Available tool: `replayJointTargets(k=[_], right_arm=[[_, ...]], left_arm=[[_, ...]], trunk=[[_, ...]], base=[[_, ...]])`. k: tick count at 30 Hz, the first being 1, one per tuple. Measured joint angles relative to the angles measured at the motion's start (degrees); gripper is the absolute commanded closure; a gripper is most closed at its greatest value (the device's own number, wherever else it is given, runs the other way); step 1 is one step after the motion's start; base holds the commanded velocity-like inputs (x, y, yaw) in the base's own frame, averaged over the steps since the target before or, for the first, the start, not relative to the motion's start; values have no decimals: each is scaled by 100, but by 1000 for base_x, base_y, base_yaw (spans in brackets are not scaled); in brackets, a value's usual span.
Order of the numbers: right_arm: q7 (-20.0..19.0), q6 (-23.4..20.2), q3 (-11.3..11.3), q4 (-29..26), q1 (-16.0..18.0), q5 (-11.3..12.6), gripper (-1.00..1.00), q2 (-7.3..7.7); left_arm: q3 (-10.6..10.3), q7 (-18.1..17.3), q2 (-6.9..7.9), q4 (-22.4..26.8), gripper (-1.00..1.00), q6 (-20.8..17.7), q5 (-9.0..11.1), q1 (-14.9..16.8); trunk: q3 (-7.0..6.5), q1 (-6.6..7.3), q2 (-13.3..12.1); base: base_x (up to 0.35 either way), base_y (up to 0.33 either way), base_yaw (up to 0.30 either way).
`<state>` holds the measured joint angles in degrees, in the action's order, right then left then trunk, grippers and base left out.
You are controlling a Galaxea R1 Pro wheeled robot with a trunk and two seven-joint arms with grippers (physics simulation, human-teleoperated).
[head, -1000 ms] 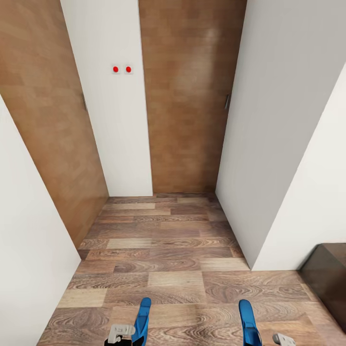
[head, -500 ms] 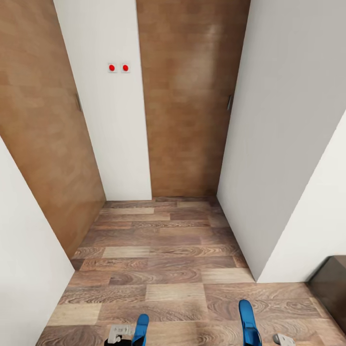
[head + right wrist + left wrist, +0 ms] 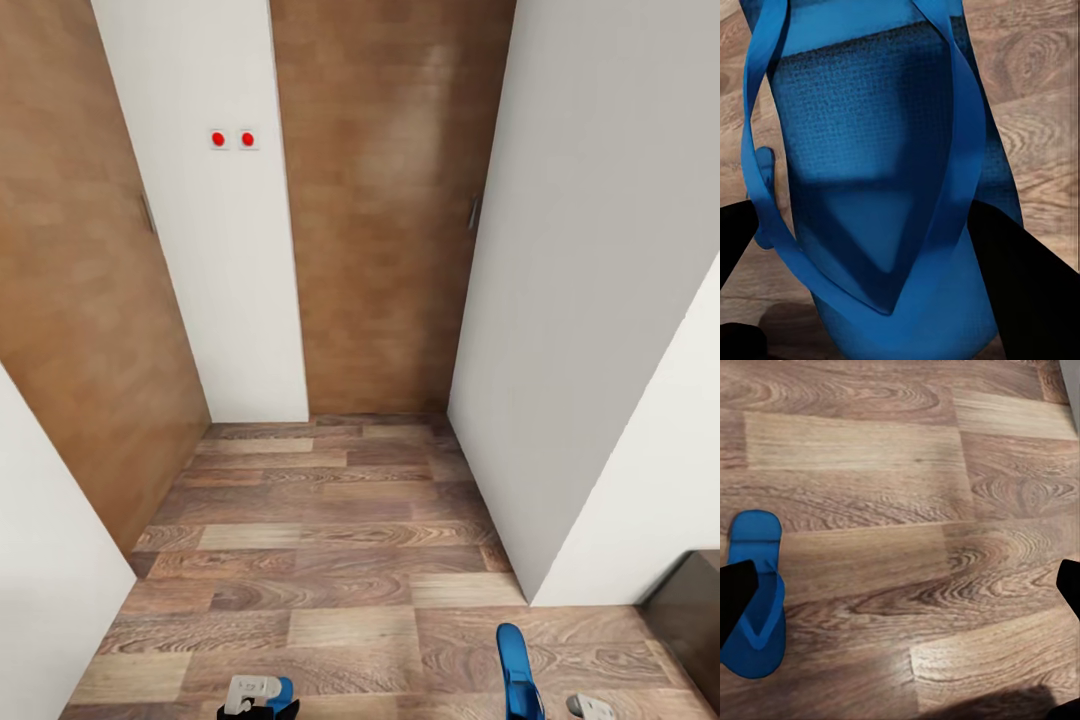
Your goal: In the bedroom, move the book from the bed onto either nightstand, and place the two sandals side by side next to the bed.
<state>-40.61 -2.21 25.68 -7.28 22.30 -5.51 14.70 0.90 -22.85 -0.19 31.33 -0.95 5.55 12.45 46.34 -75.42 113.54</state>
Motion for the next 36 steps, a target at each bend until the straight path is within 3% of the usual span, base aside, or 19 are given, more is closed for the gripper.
replayJointTargets(k=[25, 30, 33, 36], right_arm=[[2, 0, 1, -1, 1, 0, 100, 1], [1, 1, 0, -1, 2, 0, 100, 5], [1, 0, 0, -1, 0, 0, 100, 3], [1, 1, 2, -1, 1, 0, 100, 6]], left_arm=[[9, 93, -2, 8, -100, -4, -2, 2], [13, 1180, -86, 118, -100, -222, 2, 176], [11, 1852, -263, 222, -100, -691, -13, 639], [11, 2343, -337, 246, -100, -956, -20, 1021]], trunk=[[0, -1, 0], [-1, 0, 0], [-1, 0, 0], [-1, 0, 0]], base=[[19, -61, 0], [0, 0, 0], [0, 0, 0], [0, 0, 0]])
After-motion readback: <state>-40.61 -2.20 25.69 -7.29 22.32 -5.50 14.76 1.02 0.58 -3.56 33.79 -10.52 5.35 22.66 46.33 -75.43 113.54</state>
